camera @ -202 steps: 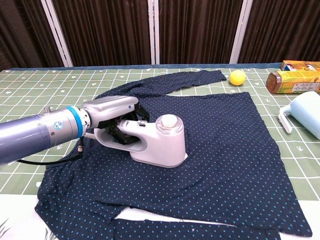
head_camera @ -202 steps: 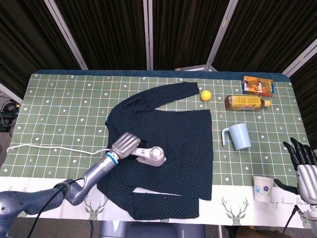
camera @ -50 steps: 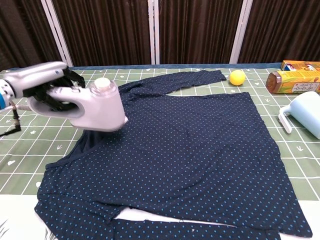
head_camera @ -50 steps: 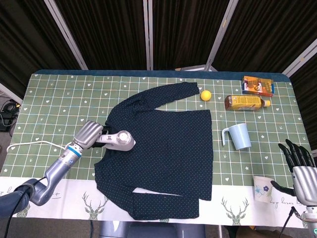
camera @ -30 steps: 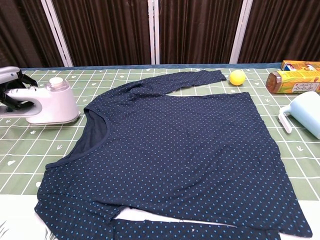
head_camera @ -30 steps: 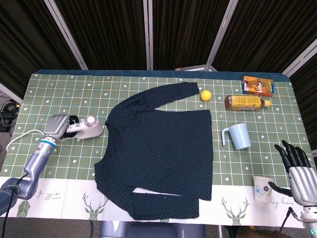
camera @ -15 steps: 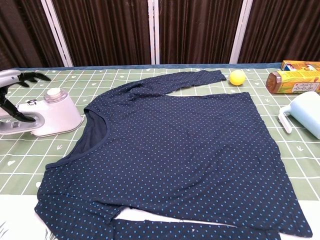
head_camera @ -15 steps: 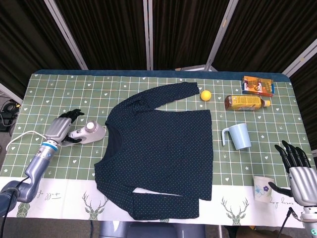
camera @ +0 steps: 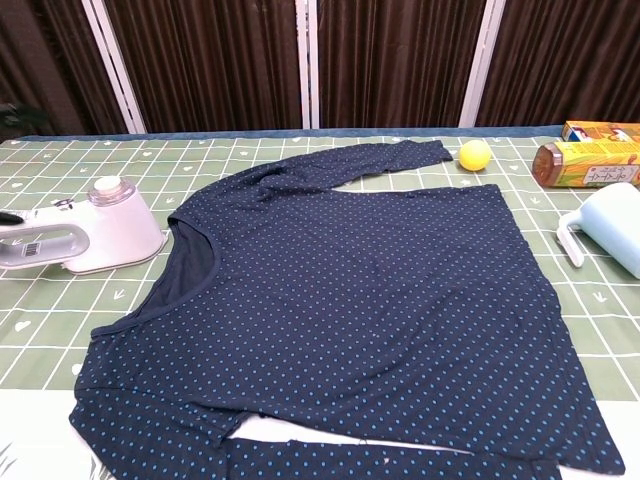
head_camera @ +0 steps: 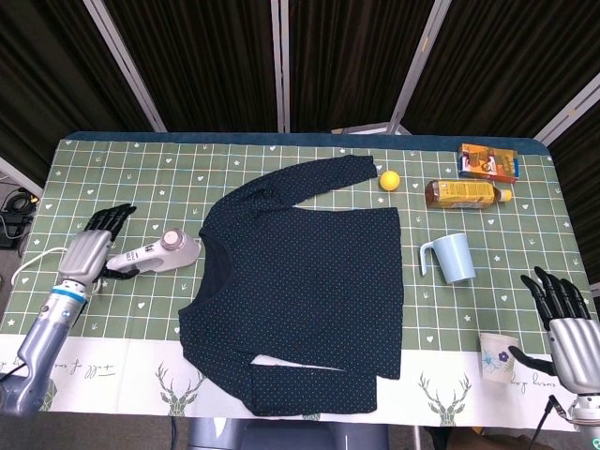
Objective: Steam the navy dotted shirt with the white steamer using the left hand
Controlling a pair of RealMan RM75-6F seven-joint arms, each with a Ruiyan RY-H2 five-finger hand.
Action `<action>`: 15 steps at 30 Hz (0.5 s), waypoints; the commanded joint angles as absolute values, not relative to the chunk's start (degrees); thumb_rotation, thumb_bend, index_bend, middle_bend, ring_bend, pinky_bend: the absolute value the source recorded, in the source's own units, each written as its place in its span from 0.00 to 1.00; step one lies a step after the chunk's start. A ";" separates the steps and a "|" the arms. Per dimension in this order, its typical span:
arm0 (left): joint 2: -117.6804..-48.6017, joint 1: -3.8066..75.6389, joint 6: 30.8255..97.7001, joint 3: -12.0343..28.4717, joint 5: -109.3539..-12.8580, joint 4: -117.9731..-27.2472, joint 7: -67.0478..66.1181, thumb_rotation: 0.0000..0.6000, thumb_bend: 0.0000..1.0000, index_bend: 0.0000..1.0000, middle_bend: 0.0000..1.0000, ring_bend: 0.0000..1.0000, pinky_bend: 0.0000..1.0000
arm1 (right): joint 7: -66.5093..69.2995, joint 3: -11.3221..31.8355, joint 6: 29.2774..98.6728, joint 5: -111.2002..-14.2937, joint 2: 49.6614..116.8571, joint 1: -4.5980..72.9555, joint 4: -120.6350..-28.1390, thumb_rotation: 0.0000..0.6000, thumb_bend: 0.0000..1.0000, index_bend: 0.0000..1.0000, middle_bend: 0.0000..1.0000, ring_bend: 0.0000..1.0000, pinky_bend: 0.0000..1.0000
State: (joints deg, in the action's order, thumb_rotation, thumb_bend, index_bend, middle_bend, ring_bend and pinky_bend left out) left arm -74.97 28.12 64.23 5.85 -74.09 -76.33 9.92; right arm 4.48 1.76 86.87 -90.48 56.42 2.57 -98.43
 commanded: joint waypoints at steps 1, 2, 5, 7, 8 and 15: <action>-69.44 20.00 76.51 5.69 -71.73 -87.35 0.30 1.00 0.00 0.00 0.00 0.00 0.00 | 4.98 1.86 86.75 -90.16 56.60 2.60 -97.90 1.00 0.00 0.00 0.00 0.00 0.00; -68.25 18.76 77.65 5.15 -71.11 -89.59 -1.71 1.00 0.00 0.00 0.00 0.00 0.00 | 5.18 1.88 86.62 -90.04 56.65 2.64 -97.70 1.00 0.00 0.00 0.00 0.00 0.00; -65.48 15.79 81.00 3.72 -70.84 -95.30 -6.19 1.00 0.00 0.00 0.00 0.00 0.00 | 6.18 1.91 86.26 -89.65 56.52 2.71 -97.24 1.00 0.00 0.00 0.00 0.00 0.00; -64.68 13.99 83.46 2.75 -71.89 -97.65 -7.83 1.00 0.00 0.00 0.00 0.00 0.00 | 6.86 2.03 86.33 -89.35 56.31 2.64 -96.93 1.00 0.00 0.00 0.00 0.00 0.00; -64.30 13.09 84.52 2.24 -72.35 -98.73 -8.44 1.00 0.00 0.00 0.00 0.00 0.00 | 7.29 2.12 86.43 -89.14 56.18 2.57 -96.78 1.00 0.00 0.00 0.00 0.00 0.00; -61.87 8.15 89.84 -0.99 -76.62 -103.20 -11.04 1.00 0.00 0.00 0.00 0.00 0.00 | 8.97 2.01 86.44 -89.24 55.90 2.46 -95.84 1.00 0.00 0.00 0.00 0.00 0.00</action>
